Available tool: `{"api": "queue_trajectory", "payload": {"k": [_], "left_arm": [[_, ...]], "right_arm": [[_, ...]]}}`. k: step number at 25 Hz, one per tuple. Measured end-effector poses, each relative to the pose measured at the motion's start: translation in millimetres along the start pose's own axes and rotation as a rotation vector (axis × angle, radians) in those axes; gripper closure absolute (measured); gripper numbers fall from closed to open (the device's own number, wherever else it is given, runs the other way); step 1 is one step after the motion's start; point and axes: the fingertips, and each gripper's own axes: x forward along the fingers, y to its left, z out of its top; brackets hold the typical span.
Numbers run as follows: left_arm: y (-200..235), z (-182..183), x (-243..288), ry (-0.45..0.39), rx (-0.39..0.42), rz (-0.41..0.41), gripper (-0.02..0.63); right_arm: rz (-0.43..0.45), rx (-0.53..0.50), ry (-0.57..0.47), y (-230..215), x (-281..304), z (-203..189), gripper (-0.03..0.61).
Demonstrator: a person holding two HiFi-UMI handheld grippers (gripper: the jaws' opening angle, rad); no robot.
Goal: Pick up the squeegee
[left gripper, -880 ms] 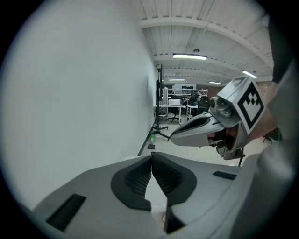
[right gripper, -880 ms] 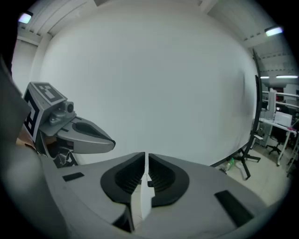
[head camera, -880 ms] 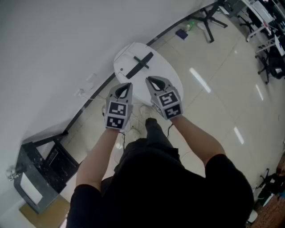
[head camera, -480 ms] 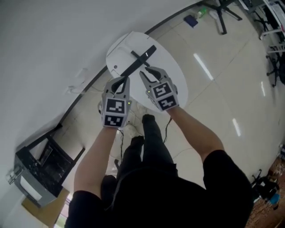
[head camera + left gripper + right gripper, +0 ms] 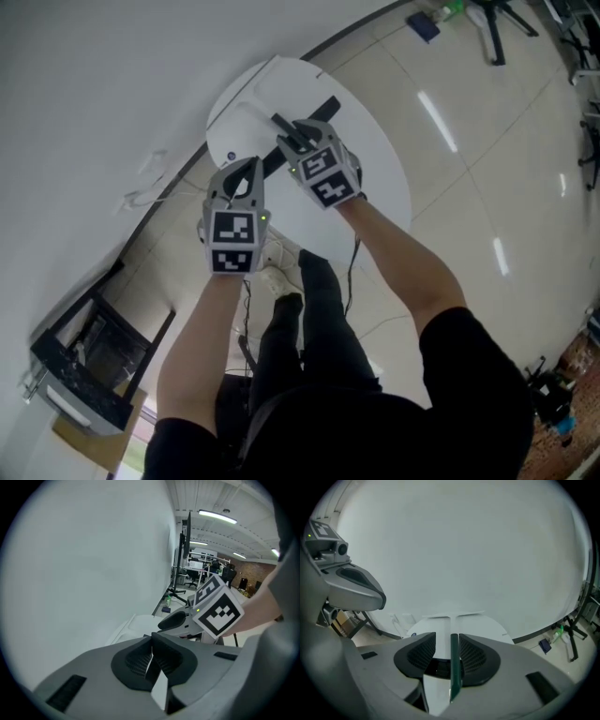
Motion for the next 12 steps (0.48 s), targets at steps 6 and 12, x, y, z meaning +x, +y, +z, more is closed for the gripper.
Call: {"api": "queue_trajectory", "payload": {"k": [6,12], "left_arm": [[7.1,-18.3,27.4,0.027,-0.019,-0.008,0.611],[14.9,-22.8,39.0,0.031,-0.033,-0.012,0.611]], "right_arm": [[0.017,-0.004,0.074,-7.7,48.0,-23.7,0.417],[-0.002,0.006,0.112,-13.0,64.1,-35.7,0.417]]}}
